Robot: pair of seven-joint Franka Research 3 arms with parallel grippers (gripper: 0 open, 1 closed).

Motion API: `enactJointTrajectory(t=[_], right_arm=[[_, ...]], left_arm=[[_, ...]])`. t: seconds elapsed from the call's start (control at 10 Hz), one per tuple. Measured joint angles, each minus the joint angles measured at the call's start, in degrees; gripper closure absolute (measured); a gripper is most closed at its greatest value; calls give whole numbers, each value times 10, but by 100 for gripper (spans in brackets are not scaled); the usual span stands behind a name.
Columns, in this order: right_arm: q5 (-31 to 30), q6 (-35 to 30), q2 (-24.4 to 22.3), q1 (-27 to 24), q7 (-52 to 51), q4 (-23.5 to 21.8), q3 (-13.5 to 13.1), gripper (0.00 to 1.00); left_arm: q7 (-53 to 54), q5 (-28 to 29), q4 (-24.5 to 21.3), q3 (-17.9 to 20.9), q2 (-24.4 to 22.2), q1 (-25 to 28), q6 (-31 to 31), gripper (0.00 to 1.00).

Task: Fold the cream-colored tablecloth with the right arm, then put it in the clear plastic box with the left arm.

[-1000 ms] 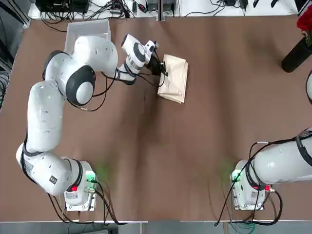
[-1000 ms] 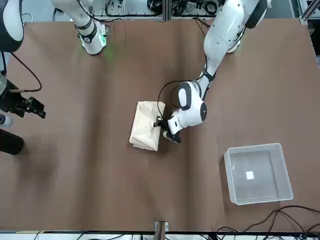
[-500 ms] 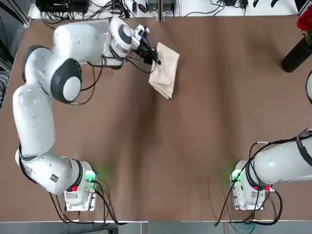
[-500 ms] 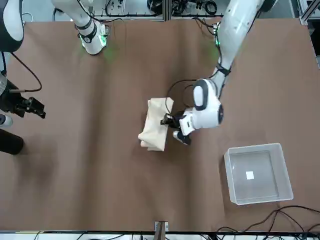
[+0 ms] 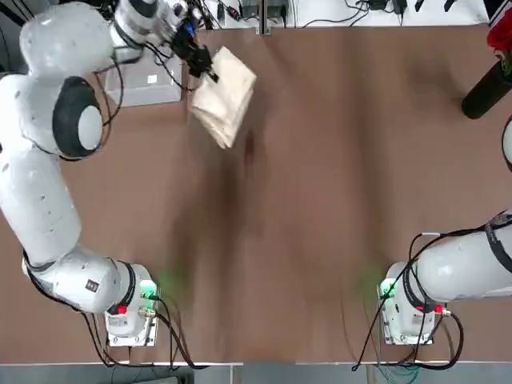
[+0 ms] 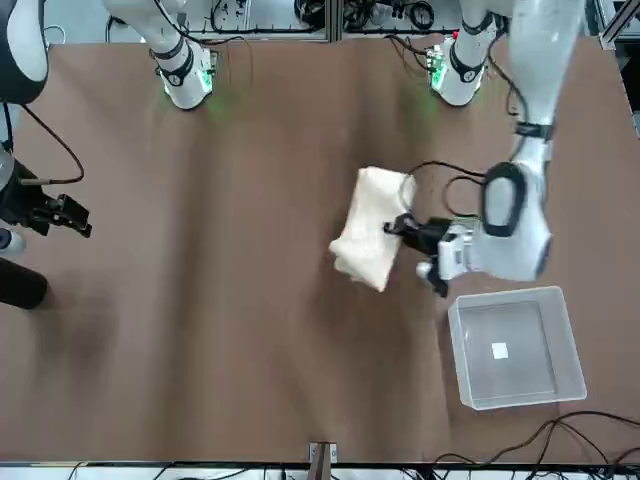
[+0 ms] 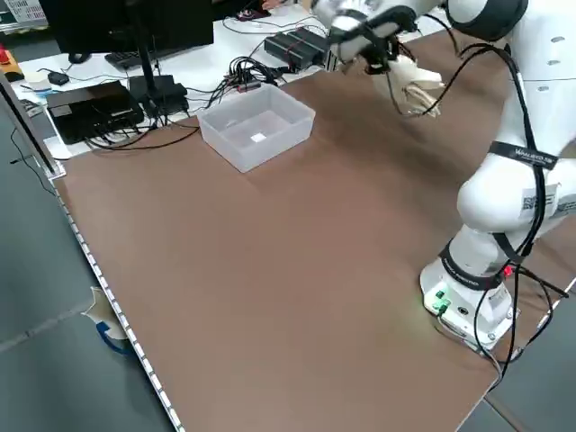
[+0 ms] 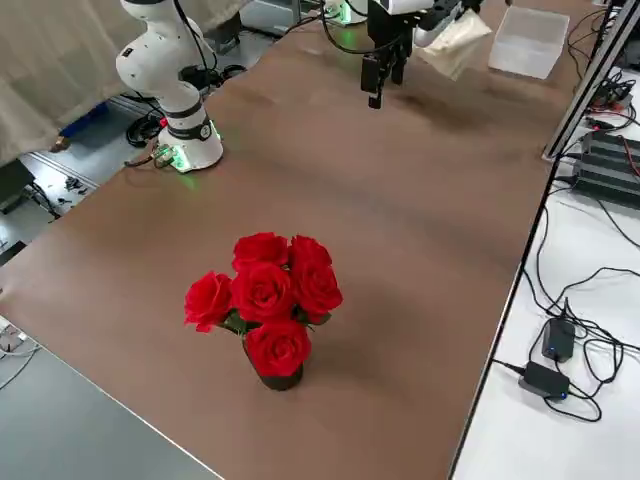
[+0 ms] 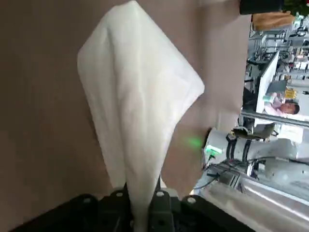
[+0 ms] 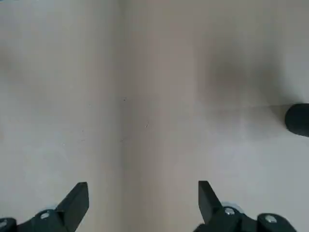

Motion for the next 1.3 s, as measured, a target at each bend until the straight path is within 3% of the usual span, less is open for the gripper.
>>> enactJointTrajectory(t=[0.3,0.5,1.3], right_arm=[[0,0,0,0,0,0,0,0],[3,0,0,-1,0,0,0,0],[6,0,0,-2,0,0,-2,0]], left_arm=[[49,56,62,2,4,72,-102,87],[69,67,132,3,27,124,-166,87],[185,113,318,4,135,249,-190,87]])
